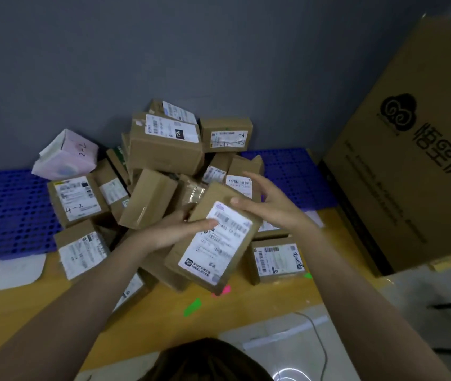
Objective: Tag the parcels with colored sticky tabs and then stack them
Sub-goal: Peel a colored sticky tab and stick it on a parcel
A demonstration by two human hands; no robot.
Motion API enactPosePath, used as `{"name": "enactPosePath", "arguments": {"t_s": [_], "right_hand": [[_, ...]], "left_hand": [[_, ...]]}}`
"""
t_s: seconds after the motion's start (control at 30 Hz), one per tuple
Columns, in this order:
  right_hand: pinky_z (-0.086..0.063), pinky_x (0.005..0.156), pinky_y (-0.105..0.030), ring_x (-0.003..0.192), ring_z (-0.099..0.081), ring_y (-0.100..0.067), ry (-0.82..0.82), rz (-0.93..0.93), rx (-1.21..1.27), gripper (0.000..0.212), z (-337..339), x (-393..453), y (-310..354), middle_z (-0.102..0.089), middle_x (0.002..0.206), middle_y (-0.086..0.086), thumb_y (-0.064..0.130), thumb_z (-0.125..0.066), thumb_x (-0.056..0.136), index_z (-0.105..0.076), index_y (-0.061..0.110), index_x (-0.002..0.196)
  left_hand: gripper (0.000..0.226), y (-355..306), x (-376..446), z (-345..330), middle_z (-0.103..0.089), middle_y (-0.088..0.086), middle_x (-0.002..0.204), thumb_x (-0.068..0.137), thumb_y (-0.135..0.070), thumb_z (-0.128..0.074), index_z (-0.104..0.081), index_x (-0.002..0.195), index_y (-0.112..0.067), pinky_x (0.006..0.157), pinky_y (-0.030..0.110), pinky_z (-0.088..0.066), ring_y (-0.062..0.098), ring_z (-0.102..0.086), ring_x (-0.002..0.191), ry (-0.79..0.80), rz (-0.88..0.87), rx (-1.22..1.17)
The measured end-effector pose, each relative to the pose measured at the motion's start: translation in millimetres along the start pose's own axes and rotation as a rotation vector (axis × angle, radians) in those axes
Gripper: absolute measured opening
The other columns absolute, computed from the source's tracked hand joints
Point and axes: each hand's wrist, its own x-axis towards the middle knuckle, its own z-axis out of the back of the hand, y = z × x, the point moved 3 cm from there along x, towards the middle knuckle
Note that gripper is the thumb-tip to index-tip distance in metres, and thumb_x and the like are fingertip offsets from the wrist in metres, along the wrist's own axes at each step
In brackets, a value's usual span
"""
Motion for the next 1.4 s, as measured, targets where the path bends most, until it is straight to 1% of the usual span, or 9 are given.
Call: {"name": "enactPosePath", "arguments": {"t_s": [0.13,0.2,0.33,0.47,0.63,0.8,1.03,1.27,1.4], "right_hand": [[-0.034,0.112,-0.043,0.132,-0.038,-0.011,-0.039,-0.116,0.113,0.1,-22,-22,-36,-0.036,0.144,0.018,0.069,-0.069,0.064,-0.023,0.04,0.148],[-0.034,0.111,-0.042,0.127,-0.043,-0.009,-0.015,-0.179,0.226,0.095,-33,-32,-51,-0.045,0.134,0.022,0.069,-0.067,0.068,-0.022,0.042,0.148],[-0.049,0.085,-0.025,0.11,-0.057,-0.001,0.028,-0.221,0.282,0.057,-47,-47,-77,-0.055,0.131,0.015,0.051,-0.053,0.091,-0.031,0.044,0.143],[-0.051,0.067,-0.021,0.098,-0.065,-0.004,0.003,-0.343,0.301,0.04,-52,-70,-110,-0.065,0.118,0.01,0.045,-0.043,0.098,-0.038,0.041,0.138],[-0.052,0.09,-0.032,0.1,-0.067,-0.011,-0.039,-0.456,0.257,0.038,-65,-86,-159,-0.069,0.113,0.005,0.052,-0.045,0.094,-0.057,0.033,0.124],[-0.054,0.084,-0.029,0.093,-0.067,-0.008,-0.133,-0.447,0.131,0.034,-61,-93,-177,-0.07,0.105,0.006,0.052,-0.037,0.098,-0.056,0.034,0.119],[-0.046,0.067,-0.022,0.086,-0.059,-0.005,-0.333,-0.419,-0.058,0.035,-27,-94,-189,-0.062,0.101,0.005,0.044,-0.03,0.102,-0.048,0.031,0.129],[-0.054,0.077,-0.043,0.088,-0.063,-0.021,-0.542,-0.46,-0.067,0.039,-11,-95,-203,-0.063,0.099,0.0,0.043,-0.028,0.102,-0.048,0.022,0.128],[-0.051,0.075,-0.04,0.086,-0.061,-0.019,-0.565,-0.477,-0.099,0.037,-22,-100,-206,-0.063,0.095,0.003,0.044,-0.027,0.102,-0.05,0.024,0.123]], "left_hand": [[0.094,28,0,-7,-0.065,-0.016,0.119,0.056,-0.088,-0.057,-0.041,0.137,-0.042,0.104,0.041,-0.041,0.009,-0.062,0.109,-0.165,0.047,-0.204],[0.084,31,1,-18,-0.061,-0.017,0.125,0.066,-0.085,-0.052,-0.041,0.137,-0.042,0.106,0.036,-0.038,0.007,-0.058,0.112,-0.161,0.046,-0.22],[0.057,33,-3,-48,-0.062,-0.021,0.111,0.083,-0.07,-0.042,-0.048,0.129,-0.037,0.087,0.022,-0.045,-0.001,-0.059,0.099,-0.048,0.095,-0.174],[0.062,51,-1,-75,-0.061,-0.012,0.118,0.074,-0.071,-0.05,-0.048,0.126,-0.038,0.075,0.037,-0.059,0.015,-0.059,0.106,0.119,0.216,-0.137],[0.062,70,6,-101,-0.052,-0.003,0.136,0.079,-0.063,-0.056,-0.043,0.132,-0.034,0.077,0.04,-0.059,0.026,-0.052,0.121,0.251,0.331,-0.058],[0.067,78,28,-128,-0.054,0.001,0.135,0.083,-0.062,-0.054,-0.044,0.137,-0.024,0.063,0.028,-0.058,0.027,-0.062,0.108,0.232,0.358,-0.005],[0.055,68,71,-168,-0.059,0.006,0.131,0.089,-0.05,-0.056,-0.048,0.133,-0.018,0.08,0.034,-0.058,0.026,-0.064,0.104,0.222,0.293,-0.088],[0.065,64,94,-182,-0.049,0.002,0.14,0.093,-0.051,-0.049,-0.028,0.146,-0.022,0.093,0.037,-0.052,0.023,-0.064,0.103,0.245,0.242,-0.072],[0.061,89,96,-162,-0.046,0.004,0.143,0.094,-0.046,-0.049,-0.035,0.145,-0.016,0.097,0.036,-0.048,0.023,-0.057,0.116,0.111,0.266,-0.12]]}}
